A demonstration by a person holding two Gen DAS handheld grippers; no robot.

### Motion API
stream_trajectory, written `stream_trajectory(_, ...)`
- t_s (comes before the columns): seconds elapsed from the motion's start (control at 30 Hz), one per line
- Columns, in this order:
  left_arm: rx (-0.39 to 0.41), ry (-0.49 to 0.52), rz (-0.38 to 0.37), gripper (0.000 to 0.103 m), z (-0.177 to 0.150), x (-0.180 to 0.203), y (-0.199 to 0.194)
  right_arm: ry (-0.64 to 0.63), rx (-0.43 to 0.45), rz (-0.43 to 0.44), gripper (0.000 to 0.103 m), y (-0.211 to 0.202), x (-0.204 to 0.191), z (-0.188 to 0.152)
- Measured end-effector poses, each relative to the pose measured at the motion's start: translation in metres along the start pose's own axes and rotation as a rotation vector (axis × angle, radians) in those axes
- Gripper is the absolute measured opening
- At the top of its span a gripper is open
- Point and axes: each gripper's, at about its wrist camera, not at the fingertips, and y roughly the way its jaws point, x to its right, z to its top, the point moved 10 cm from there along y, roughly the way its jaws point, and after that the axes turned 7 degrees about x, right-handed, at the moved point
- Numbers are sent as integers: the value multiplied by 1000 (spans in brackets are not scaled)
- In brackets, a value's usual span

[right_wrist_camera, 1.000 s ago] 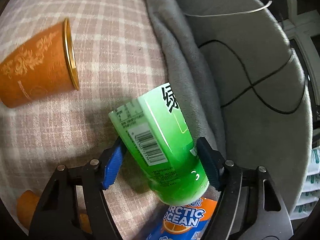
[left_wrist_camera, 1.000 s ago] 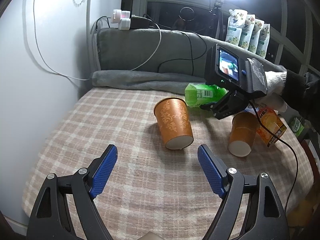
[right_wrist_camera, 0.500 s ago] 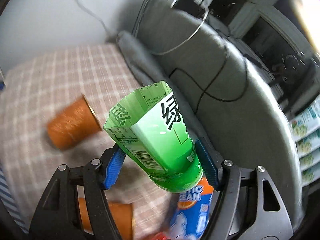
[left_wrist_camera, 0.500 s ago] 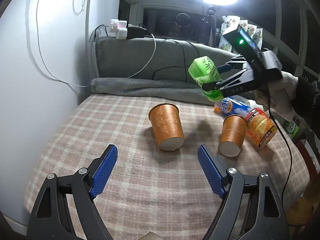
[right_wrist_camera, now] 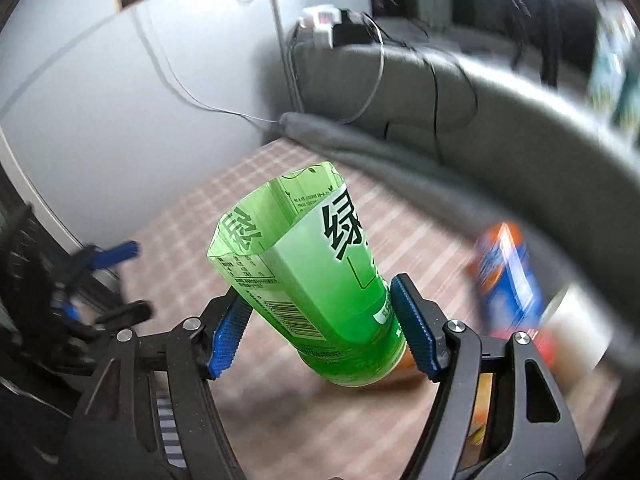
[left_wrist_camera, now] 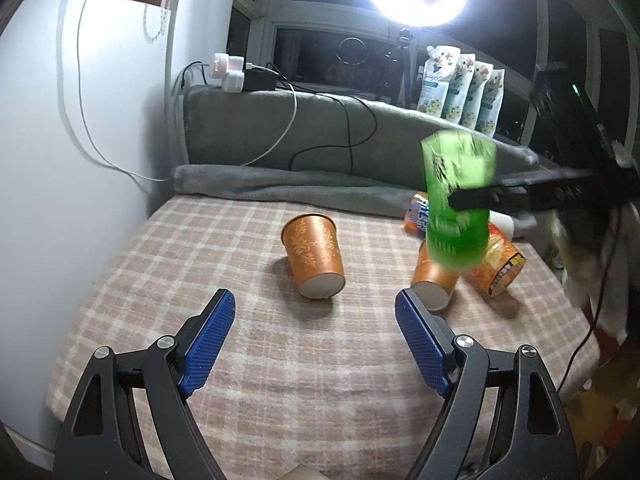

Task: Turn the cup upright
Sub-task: 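Lift the green cup with the right gripper and carry it toward the left gripper, then close the left gripper on the green cup while the right gripper releases it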

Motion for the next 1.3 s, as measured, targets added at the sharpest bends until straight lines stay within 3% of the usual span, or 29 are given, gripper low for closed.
stream_trajectory(0.33, -48, -46, -66, 82, -8, 5, -4, 483, -137, 226, 72, 34, -12, -81)
stream_trajectory(0.63, -108, -107, -109, 82, -14, 2, 3, 648, -194, 281, 72, 53, -5, -96)
stream_trajectory(0.87, -126, -103, -118, 82, -16, 6, 9, 623, -210, 241, 73, 70, 2, -94)
stream_trajectory(1.07, -163, -127, -149, 82, -20, 7, 18, 548, -158, 189, 73, 56, 3, -86)
stream_trajectory(1.3, -273, -244, -255, 82, -25, 16, 42, 287, 27, -54, 82, -4, 1, -68)
